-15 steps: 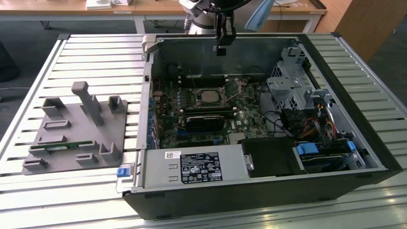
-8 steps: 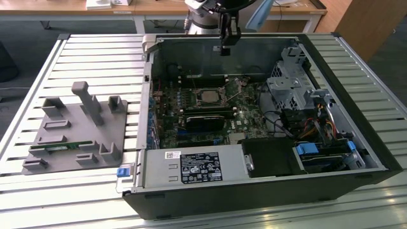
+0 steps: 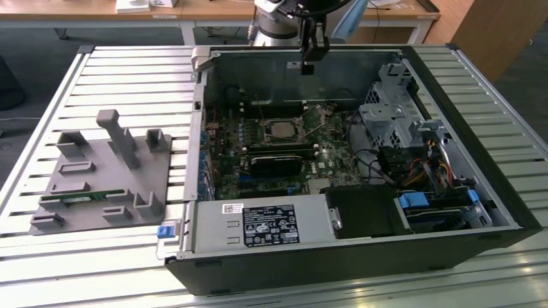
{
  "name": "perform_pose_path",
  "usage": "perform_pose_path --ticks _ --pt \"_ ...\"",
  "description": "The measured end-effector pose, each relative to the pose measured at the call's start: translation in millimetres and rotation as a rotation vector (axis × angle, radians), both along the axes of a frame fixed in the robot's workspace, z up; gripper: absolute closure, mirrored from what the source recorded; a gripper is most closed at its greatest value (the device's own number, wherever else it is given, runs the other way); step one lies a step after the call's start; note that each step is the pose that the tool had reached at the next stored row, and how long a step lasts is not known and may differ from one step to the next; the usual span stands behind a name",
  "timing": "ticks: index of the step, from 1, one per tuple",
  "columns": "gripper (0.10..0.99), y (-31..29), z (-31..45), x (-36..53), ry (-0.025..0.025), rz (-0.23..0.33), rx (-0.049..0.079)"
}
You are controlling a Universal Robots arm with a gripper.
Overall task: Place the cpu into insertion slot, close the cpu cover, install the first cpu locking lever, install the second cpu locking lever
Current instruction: 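Close the cpu cover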
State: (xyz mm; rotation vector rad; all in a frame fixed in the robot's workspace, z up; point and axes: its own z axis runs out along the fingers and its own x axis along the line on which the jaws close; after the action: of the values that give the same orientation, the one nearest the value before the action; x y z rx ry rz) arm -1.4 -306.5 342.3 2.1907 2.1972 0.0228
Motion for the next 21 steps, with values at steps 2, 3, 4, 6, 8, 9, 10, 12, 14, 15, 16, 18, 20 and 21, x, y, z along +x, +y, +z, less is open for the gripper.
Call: perform_pose_path --ticks 2,3,4,6,8,9,10,12,14,15,16,18,20,21 --pt "0.98 0.0 -0.1 0.7 0.0 0.0 0.0" --pt "0.98 0.0 -0.3 1.0 0.0 0.0 0.0" --pt "0.98 0.1 -0.4 1.3 0.0 0.0 0.0" --pt "0.98 0.0 -0.9 2.1 0.0 0.0 0.0" --pt "0.98 0.0 -1.2 2.9 0.0 0.0 0.0" --pt "0.98 0.0 -1.3 3.2 0.0001 0.0 0.0" --pt "0.98 0.0 -1.4 3.5 0.0 0.0 0.0" --pt "0.98 0.0 -1.6 4.2 0.0 0.0 0.0" --pt "0.98 0.0 -1.8 4.9 0.0 0.0 0.0" --pt "0.98 0.0 -2.0 5.5 0.0 0.0 0.0" --pt "0.98 0.0 -2.4 6.1 -0.0001 0.0 0.0" --pt "0.98 0.0 -3.7 7.2 -0.0001 0.0 0.0" --pt "0.98 0.0 -6.4 8.7 0.0 0.0 0.0" --pt "0.98 0.0 -8.3 9.6 0.0 0.0 0.0"
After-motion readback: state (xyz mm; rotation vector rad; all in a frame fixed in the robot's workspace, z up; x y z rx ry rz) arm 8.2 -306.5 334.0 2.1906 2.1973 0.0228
